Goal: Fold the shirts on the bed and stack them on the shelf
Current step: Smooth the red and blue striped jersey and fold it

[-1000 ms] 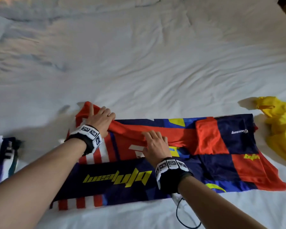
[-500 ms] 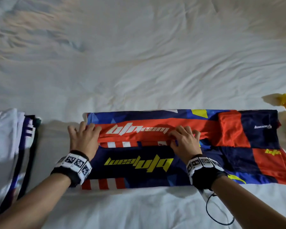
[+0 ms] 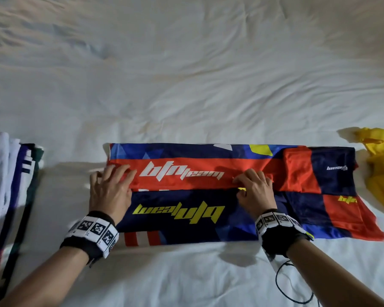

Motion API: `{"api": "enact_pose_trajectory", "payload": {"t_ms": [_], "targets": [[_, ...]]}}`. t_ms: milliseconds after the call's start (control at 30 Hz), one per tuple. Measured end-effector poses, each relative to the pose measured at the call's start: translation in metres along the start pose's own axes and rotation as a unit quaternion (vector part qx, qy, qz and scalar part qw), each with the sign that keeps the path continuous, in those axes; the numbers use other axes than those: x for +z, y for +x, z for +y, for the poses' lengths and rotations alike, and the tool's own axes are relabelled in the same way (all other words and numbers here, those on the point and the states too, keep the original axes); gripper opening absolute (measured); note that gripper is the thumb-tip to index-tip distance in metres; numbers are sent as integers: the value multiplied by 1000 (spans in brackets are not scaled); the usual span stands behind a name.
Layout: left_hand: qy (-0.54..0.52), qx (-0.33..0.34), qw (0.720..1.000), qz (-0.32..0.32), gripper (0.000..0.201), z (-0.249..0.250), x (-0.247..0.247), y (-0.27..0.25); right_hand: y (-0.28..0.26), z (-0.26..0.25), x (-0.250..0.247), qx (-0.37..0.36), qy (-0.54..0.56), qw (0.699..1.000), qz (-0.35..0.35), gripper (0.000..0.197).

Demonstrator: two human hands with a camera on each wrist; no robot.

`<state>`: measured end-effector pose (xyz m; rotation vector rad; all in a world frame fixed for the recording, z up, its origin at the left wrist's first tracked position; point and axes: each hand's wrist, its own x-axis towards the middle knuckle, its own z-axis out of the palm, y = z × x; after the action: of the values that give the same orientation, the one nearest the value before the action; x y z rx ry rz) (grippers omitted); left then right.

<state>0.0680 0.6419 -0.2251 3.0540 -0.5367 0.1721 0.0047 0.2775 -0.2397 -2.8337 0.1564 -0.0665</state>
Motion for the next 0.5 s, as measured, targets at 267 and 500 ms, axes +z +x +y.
{"api": "enact_pose_trajectory", "payload": {"t_ms": [267,500], "targets": [[-161,74,983,-43,43,108,34,9,-3,25,-6,120,-42,991,35,49],[-171,54,981,-78,48,100,40,1,-12,38,-19,109,-42,993,12,31]]}}
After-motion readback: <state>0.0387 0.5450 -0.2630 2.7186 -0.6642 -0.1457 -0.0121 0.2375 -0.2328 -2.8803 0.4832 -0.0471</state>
